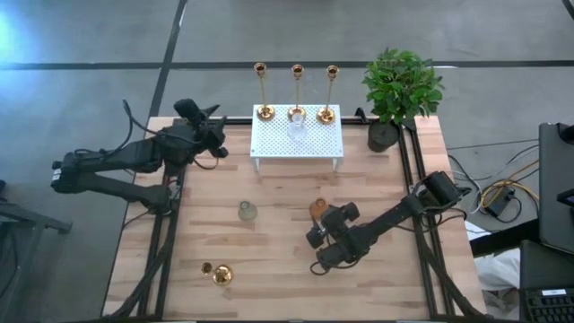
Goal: Pick & Place candle stick holders
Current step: Put the yellow glass candle holder on the shelf
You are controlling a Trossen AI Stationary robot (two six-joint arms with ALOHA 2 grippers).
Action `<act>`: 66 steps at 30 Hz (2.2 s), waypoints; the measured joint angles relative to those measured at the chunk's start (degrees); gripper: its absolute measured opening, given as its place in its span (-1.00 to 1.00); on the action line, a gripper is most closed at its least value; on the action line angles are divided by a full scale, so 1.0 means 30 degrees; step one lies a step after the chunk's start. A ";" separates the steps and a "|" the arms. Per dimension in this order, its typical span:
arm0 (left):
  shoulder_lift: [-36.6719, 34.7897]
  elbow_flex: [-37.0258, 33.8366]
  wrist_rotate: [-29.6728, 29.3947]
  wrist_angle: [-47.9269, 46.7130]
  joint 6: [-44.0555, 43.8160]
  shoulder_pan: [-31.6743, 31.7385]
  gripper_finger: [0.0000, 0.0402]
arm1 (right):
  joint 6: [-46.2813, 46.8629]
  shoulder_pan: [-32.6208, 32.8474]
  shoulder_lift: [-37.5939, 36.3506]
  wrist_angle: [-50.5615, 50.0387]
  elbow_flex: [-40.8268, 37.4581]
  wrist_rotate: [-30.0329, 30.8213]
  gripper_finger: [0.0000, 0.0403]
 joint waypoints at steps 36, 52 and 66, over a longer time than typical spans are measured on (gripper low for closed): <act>-0.8852 -0.2038 0.9372 -0.5907 -1.6148 -0.0176 -0.06 | -0.0420 -0.0405 0.0000 -0.0142 -0.0007 0.0077 0.61; -1.5008 -0.6699 1.1678 -0.5127 -1.7056 -0.0170 -0.06 | -0.0345 -0.1317 -0.0007 0.0578 -0.0299 0.0506 0.61; -1.6973 -0.9545 1.5508 -0.5470 -1.8723 -0.0174 -0.06 | -0.0386 -0.1566 -0.0007 0.0683 -0.0385 0.0324 0.15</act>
